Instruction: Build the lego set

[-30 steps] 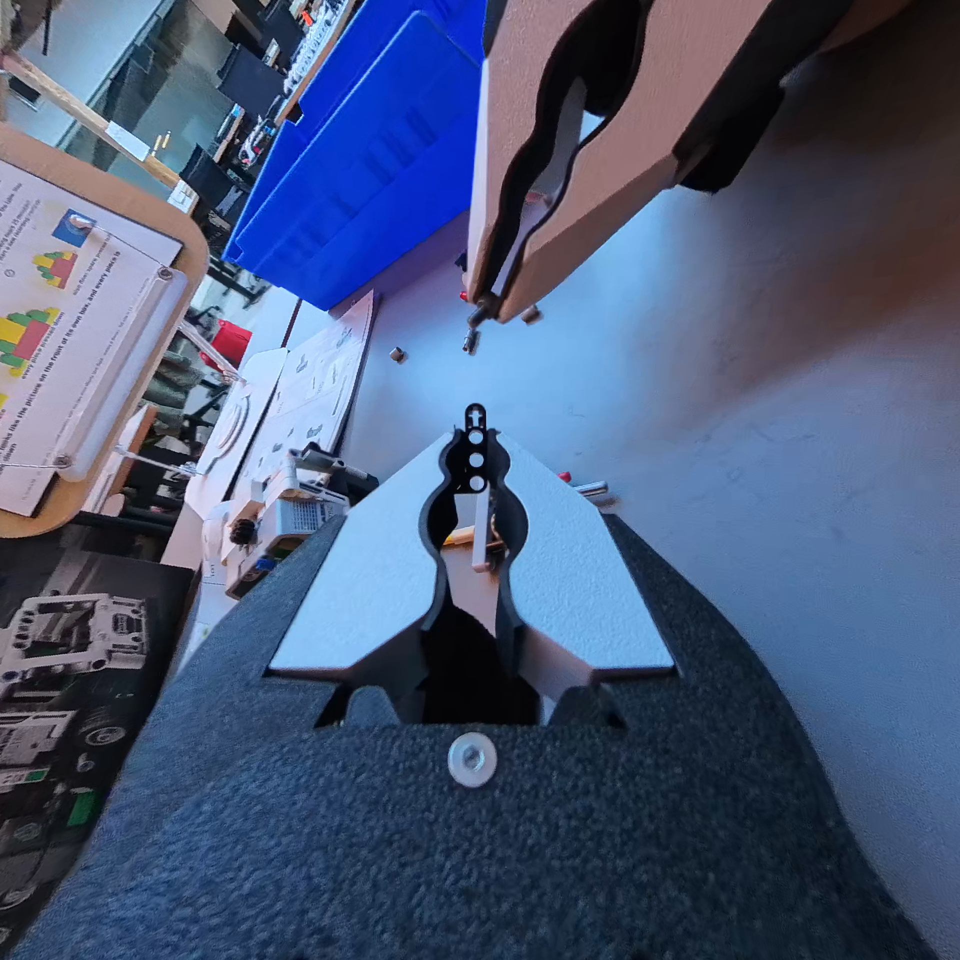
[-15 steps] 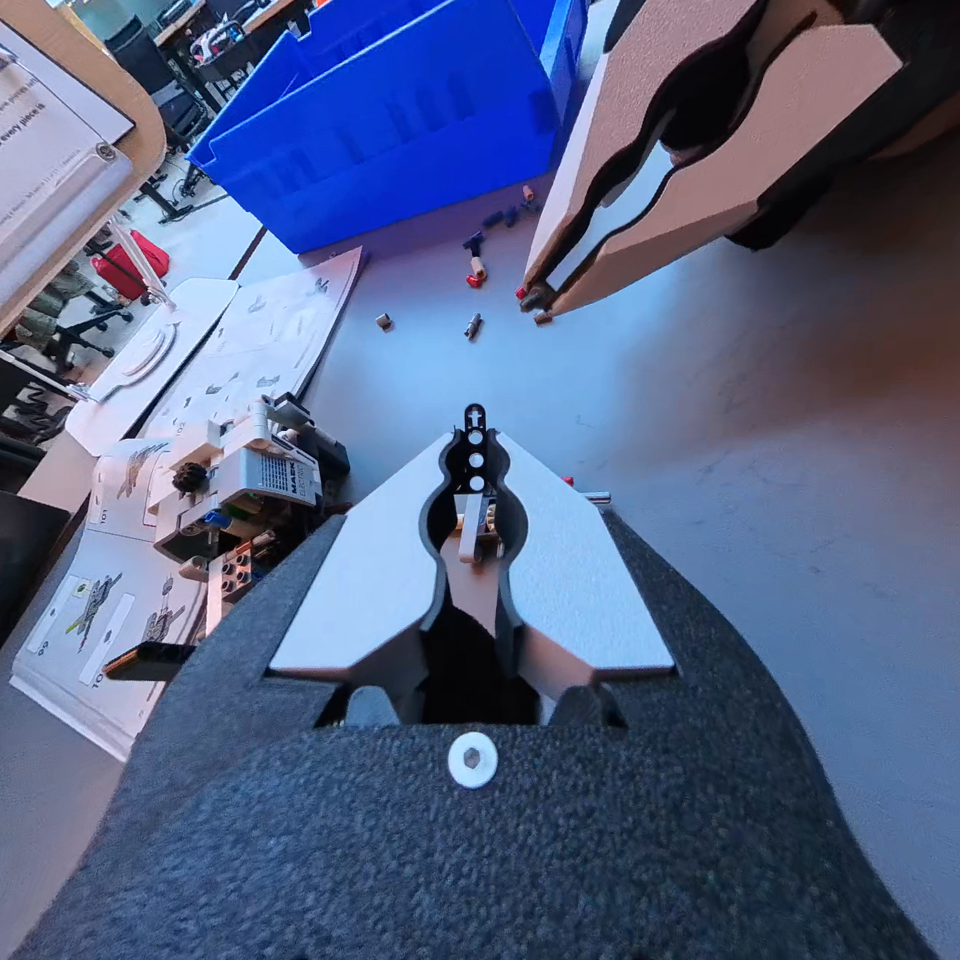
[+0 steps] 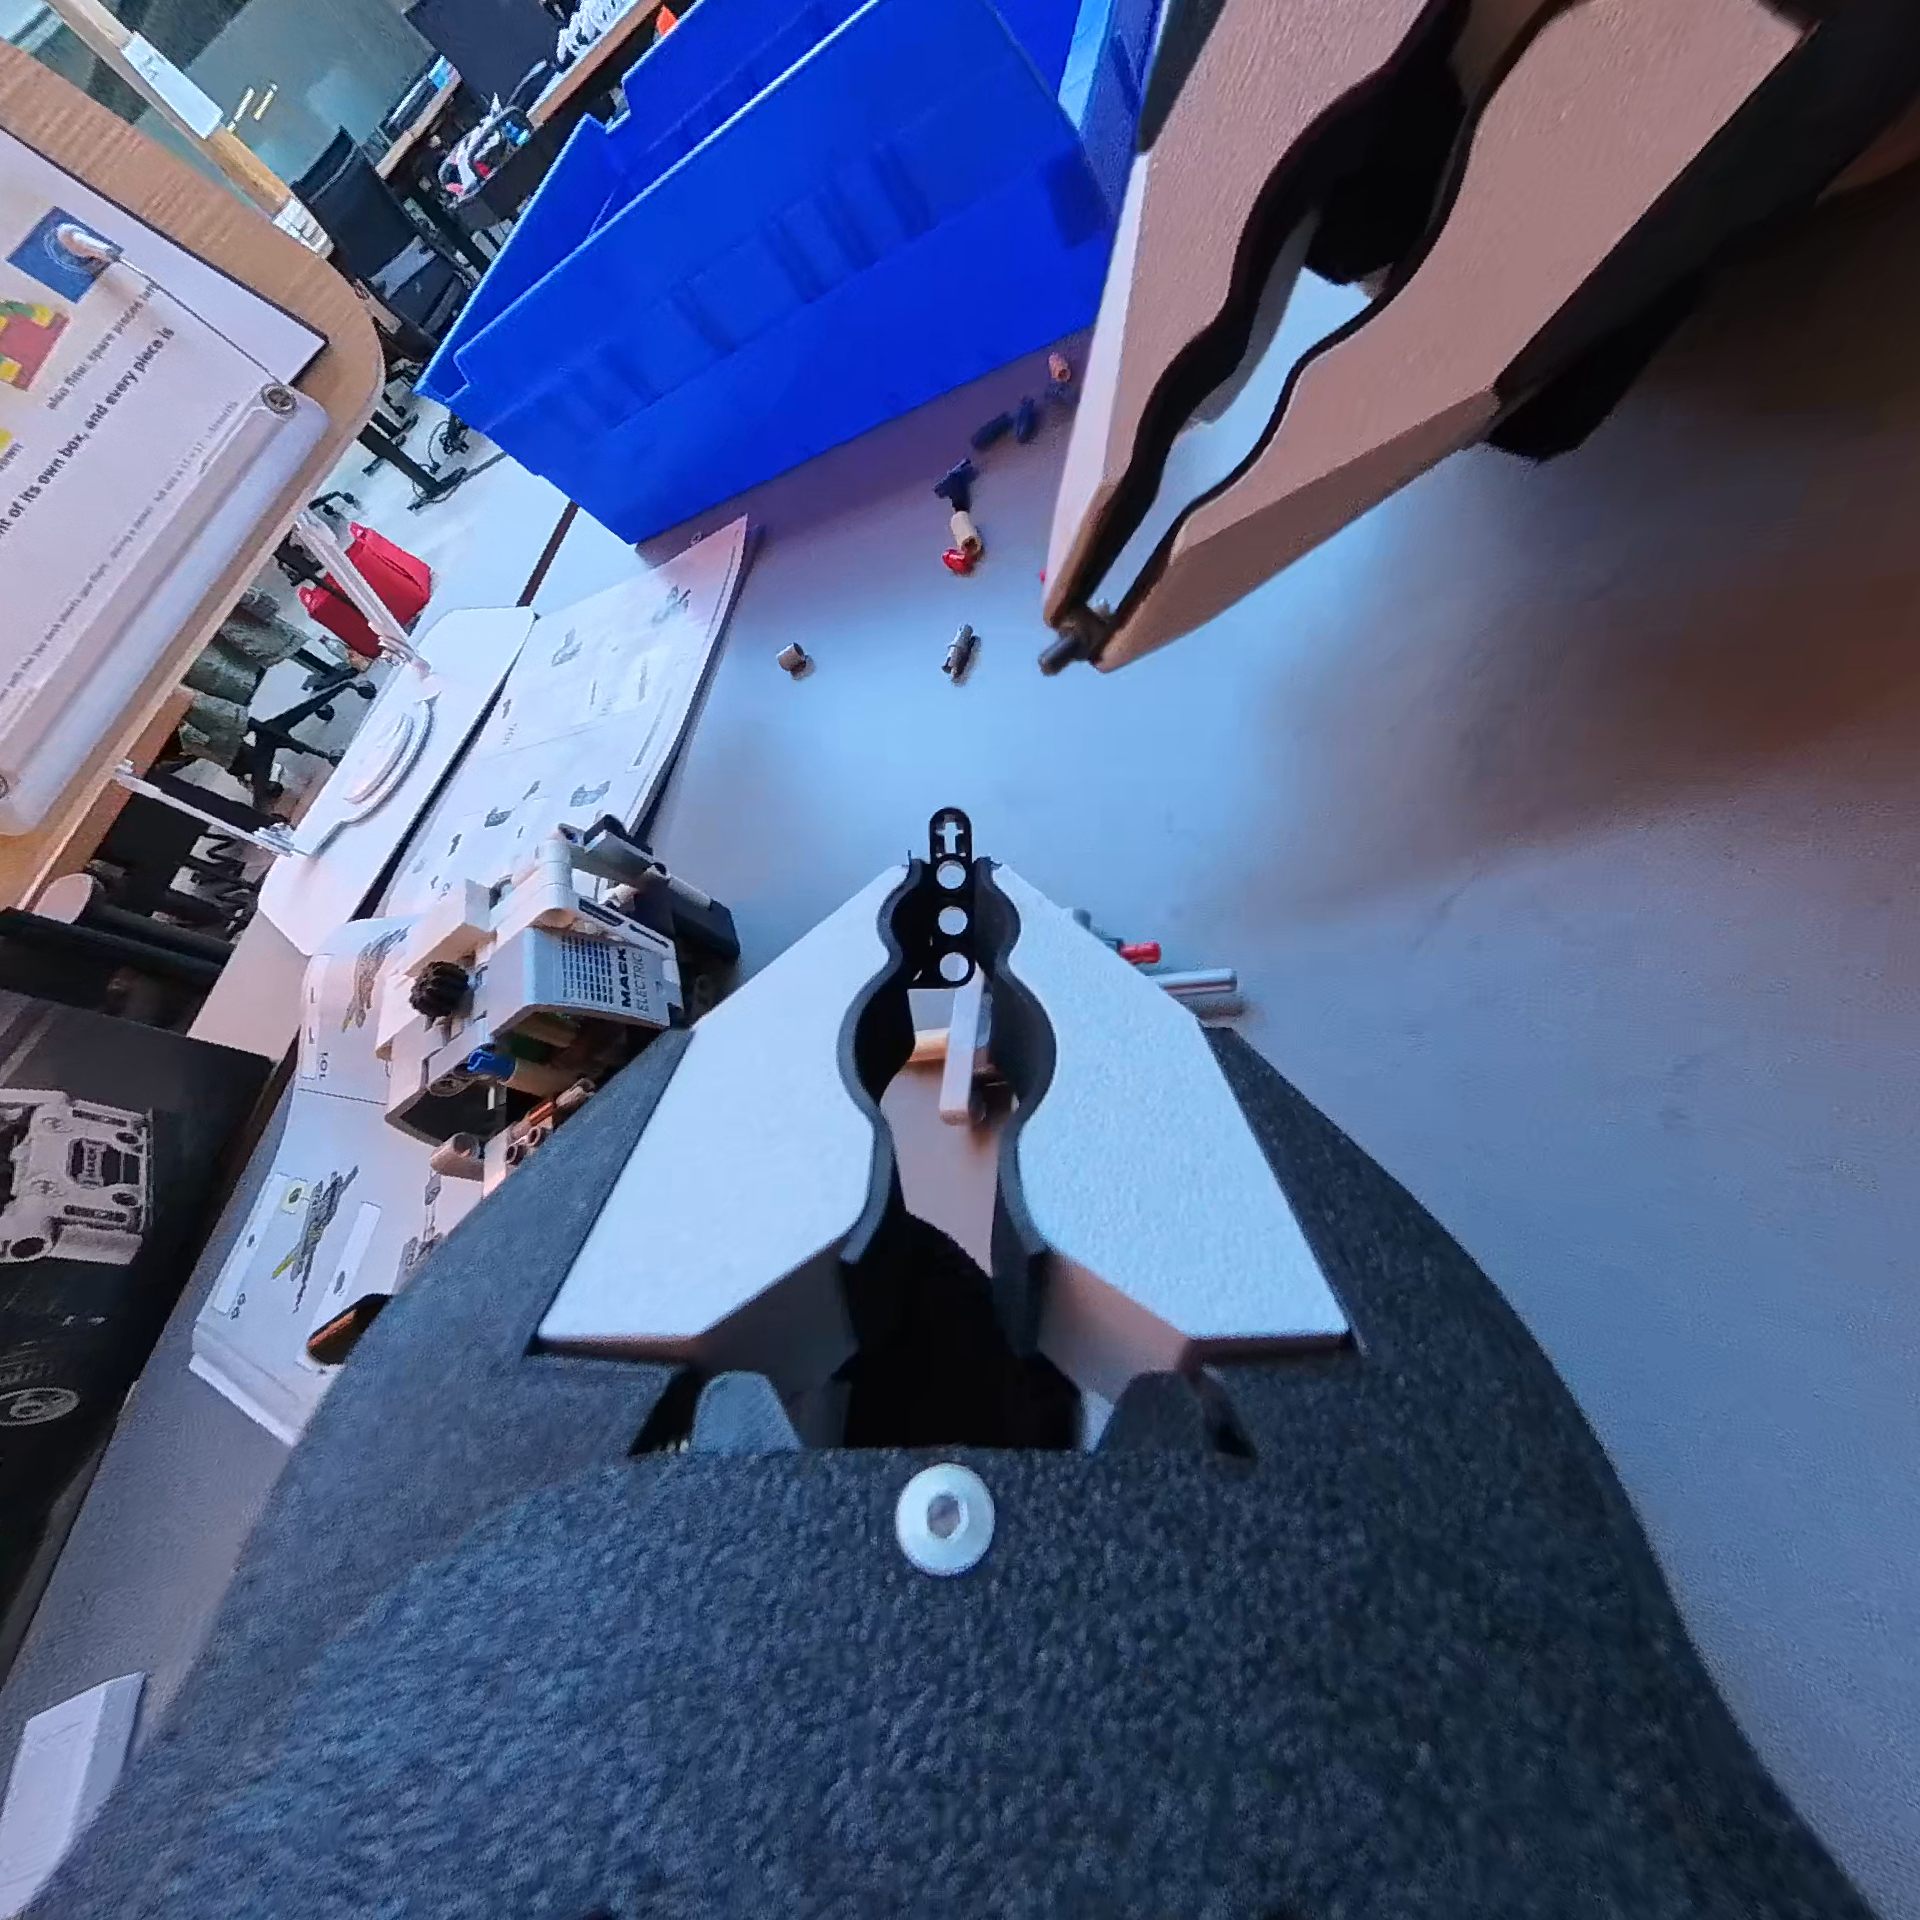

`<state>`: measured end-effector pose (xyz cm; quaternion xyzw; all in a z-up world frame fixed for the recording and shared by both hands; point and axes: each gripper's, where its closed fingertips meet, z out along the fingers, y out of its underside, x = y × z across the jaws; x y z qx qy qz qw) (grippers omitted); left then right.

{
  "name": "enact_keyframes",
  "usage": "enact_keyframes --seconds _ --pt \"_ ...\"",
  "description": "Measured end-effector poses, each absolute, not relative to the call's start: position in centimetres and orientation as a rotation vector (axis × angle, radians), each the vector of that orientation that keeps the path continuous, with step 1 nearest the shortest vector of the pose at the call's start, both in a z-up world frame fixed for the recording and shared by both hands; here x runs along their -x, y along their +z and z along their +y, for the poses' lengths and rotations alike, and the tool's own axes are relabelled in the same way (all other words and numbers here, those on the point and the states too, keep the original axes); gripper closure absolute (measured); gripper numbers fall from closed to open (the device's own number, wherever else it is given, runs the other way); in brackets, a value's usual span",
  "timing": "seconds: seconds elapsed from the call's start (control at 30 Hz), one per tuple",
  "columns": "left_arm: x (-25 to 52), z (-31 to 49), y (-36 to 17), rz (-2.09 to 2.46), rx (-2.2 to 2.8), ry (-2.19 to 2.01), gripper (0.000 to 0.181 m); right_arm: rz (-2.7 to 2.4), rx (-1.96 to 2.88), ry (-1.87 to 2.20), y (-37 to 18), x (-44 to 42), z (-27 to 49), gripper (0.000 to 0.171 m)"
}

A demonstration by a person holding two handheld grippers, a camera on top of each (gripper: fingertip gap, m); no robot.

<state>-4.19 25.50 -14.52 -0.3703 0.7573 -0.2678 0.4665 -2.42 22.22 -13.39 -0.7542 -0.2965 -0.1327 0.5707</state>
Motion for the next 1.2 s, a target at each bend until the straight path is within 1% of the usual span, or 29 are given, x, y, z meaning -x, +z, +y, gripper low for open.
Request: enact_keyframes --seconds 0.07,0.13,0.23,0.3,0.57,0.7,0.77,0.8,0.9,0.97,1.1,1.2 --pt "4.2 25.9 -14.5 1.861 0.902 -0.636 0.177 -0.684 1.854 -0.184 -14.2 3.5 21.8 0.165" --pt "4.3 26.3 -14.8 1.878 0.909 -0.614 0.177 -0.729 2.063 -0.047 -17.0 4.4 20.4 0.164" --pt "4.5 25.4 -14.9 1.917 0.928 -0.705 0.177 -0.657 2.025 0.062 -16.4 5.2 19.3 0.164" --pt "4.6 25.1 -15.0 1.934 0.928 -0.715 0.177 -0.625 2.123 0.184 -17.4 5.5 18.4 0.164" --pt "4.8 23.9 -15.7 1.97 0.799 -0.607 0.177 -0.591 2.263 0.227 -18.7 4.7 17.8 0.164" --pt "4.9 23.1 -15.4 1.973 0.748 -0.618 0.177 -0.524 2.258 0.378 -18.2 5.1 17.9 0.149" --pt "5.0 22.8 -15.2 1.969 0.724 -0.623 0.177 -0.459 2.183 0.489 -16.4 5.6 18.6 0.141" --pt "5.1 22.6 -15.1 1.968 0.71 -0.623 0.177 -0.408 2.141 0.554 -15.4 5.8 19.1 0.141" --pt "5.3 22.1 -14.8 1.958 0.639 -0.599 0.177 -0.267 2.073 0.769 -13.8 6.0 20.4 0.141" --pt "5.4 21.8 -14.8 1.957 0.596 -0.566 0.177 -0.234 2.036 0.857 -13.3 6.2 20.8 0.145" --pt "5.5 21.5 -14.5 1.941 0.565 -0.568 0.177 -0.234 2.022 0.914 -13.6 6.7 21.2 0.151" --pt "5.5 21.5 -14.2 1.932 0.567 -0.578 0.177 -0.269 2.023 0.839 -13.8 6.9 21.5 0.158"
